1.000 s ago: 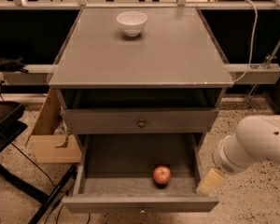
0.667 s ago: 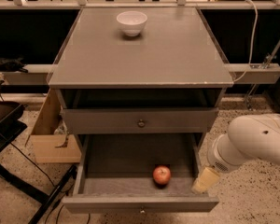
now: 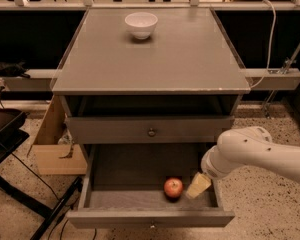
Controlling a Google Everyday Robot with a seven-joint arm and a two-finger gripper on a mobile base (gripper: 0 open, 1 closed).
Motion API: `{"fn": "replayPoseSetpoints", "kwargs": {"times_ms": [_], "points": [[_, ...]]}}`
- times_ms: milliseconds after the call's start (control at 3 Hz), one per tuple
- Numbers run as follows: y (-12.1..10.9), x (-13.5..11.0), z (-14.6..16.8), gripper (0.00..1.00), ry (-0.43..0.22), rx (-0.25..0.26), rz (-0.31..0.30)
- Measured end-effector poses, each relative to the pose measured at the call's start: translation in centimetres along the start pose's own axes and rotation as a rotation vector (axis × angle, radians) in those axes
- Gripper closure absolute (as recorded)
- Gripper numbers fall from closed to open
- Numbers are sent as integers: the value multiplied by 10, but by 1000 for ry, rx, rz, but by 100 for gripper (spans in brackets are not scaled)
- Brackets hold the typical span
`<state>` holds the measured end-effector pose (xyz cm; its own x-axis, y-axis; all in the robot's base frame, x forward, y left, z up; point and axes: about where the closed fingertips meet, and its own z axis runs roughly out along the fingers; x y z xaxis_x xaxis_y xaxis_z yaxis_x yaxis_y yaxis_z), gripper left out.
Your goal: Pick apple from middle drawer and place on counter
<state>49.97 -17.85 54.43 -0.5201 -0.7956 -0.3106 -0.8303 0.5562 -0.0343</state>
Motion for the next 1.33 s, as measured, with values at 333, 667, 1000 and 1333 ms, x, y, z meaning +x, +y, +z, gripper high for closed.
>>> {"fn": "replayPoseSetpoints", "kwargs": {"times_ms": [333,667,1000,1333], "points": [[-4,-4,47,0,-9,-20,71],[-1,-7,96,0,-63,-28,143],[3,-14,123,0,-119,-29,166],[15,-19,146,0,-180,-40,203]]}}
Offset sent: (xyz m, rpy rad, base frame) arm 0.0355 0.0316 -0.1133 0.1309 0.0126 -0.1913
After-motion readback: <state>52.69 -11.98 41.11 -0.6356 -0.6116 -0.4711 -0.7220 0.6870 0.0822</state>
